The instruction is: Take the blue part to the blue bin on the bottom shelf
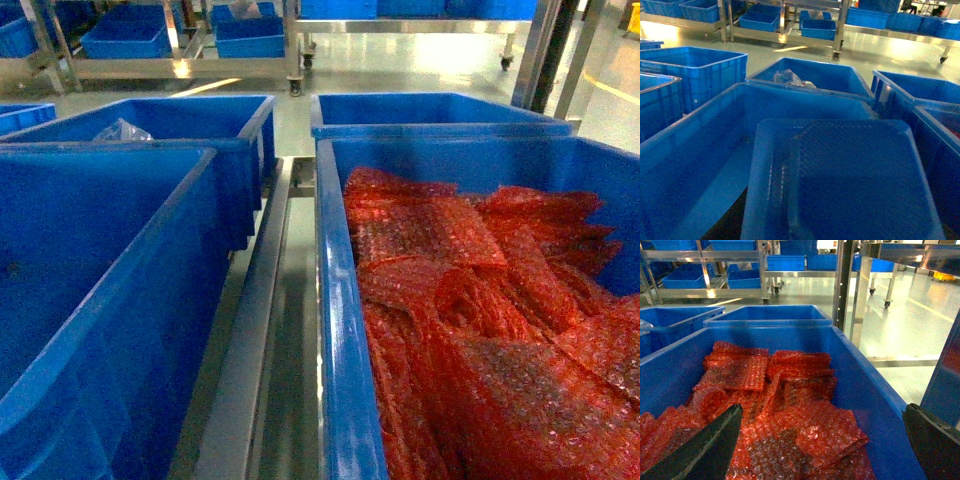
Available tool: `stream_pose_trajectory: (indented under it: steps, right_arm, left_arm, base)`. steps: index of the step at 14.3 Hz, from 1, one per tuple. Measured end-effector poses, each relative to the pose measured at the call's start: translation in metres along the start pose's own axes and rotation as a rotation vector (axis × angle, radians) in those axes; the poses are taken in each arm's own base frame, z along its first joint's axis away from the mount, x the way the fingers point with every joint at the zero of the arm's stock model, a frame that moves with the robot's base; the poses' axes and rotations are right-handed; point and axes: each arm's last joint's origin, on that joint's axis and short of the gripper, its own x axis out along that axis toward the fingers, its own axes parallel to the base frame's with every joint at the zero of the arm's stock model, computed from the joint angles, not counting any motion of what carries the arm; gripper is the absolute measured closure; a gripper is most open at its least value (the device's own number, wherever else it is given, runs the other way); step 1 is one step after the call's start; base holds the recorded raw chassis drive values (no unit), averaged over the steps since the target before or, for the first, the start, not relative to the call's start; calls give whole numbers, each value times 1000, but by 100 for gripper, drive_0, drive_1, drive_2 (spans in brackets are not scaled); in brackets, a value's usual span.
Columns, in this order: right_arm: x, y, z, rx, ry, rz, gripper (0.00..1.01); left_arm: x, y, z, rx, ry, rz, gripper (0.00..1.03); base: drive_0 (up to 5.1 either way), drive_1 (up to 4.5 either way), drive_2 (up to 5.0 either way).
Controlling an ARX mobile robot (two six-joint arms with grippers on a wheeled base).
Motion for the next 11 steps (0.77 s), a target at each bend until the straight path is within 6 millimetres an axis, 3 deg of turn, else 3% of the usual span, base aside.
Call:
stream_pose_trajectory:
  steps: [9,10,11]
  right_arm:
    - [0,0,0,0,0,0,3]
    - [0,0,0,0,0,0,3]
    - [0,0,0,0,0,0,3]
  left_arm:
    - [2,1,5,63,-63,-10,60]
    - [7,2,6,73,-67,-5,60]
    - [34,-1,5,89,-75,-36,60]
  base:
    - [0,0,0]
    - [0,0,0]
    - [0,0,0]
